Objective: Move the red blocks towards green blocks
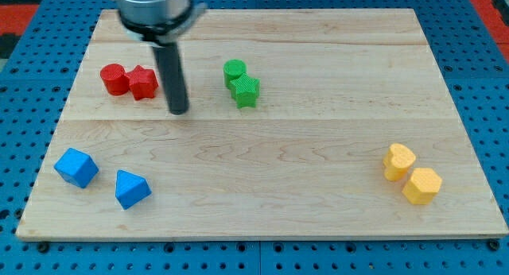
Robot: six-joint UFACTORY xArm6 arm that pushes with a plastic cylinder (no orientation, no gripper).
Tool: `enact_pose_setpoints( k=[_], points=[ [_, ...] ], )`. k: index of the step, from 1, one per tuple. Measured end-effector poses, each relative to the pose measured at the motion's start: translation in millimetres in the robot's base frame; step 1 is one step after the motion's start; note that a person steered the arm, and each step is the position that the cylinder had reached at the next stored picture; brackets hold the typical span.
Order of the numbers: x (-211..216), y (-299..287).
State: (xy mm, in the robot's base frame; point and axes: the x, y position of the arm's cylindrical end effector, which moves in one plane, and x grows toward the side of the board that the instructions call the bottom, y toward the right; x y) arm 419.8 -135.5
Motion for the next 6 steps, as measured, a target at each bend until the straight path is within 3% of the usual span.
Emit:
enact_pose_setpoints(
  k=[2, 3, 6],
  points=[
    [-14.6, -122.1],
    [-51.7, -149.6],
    [-30.5, 10.4]
  ],
)
